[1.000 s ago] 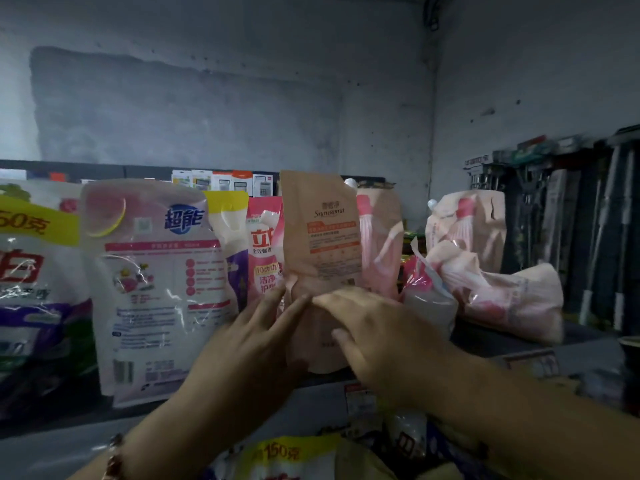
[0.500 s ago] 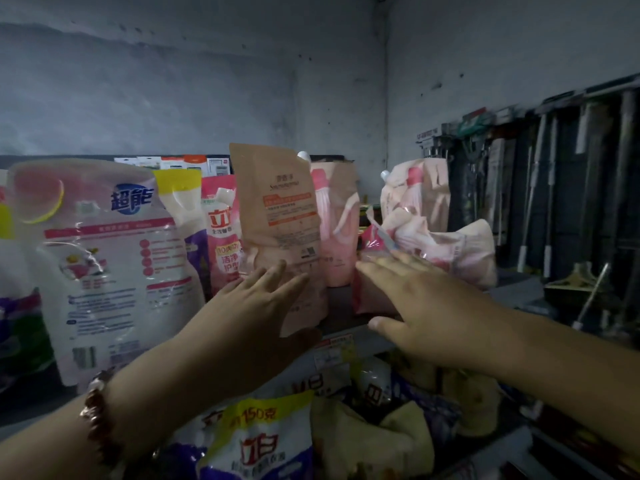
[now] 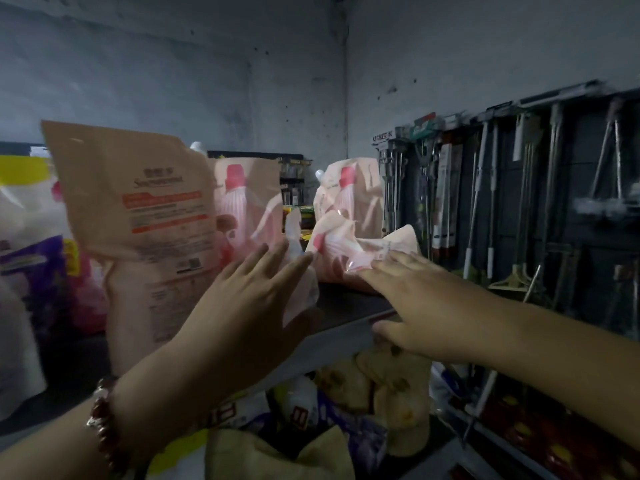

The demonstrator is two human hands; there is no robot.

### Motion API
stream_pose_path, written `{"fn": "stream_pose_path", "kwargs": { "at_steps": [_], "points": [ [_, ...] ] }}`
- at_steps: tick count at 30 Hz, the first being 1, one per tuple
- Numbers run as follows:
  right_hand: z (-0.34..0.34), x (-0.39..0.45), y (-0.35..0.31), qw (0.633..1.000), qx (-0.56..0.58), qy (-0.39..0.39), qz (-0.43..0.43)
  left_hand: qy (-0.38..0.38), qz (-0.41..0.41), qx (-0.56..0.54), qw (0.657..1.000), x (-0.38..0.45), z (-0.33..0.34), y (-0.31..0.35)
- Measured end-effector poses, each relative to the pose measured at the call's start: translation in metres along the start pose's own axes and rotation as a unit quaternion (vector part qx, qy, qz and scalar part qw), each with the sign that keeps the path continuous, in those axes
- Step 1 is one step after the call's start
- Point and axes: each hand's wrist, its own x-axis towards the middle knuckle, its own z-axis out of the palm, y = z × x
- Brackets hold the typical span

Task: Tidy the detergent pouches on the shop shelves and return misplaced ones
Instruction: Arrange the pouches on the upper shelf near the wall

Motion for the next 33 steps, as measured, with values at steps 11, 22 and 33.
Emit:
{"fn": "stream_pose_path", "kwargs": {
  "at_steps": [11, 22, 33],
  "points": [
    [0.004, 0.072, 0.133, 0.999, 0.016, 0.014, -0.047, -0.031, -0.061, 0.057, 0.996, 0.099, 0.061, 0.075],
    [0.018, 0.185, 0.150, 0.979, 0.172, -0.101, -0.025, -0.067, -0.137, -0.003, 0.988, 0.148, 0.103, 0.111],
    [0.048, 0.235, 0.148, 0.911, 0.385, -0.146, 0.024, 0.028, -0.206, -0.104, 0.973, 0.157, 0.144, 0.146]
  ]
}}
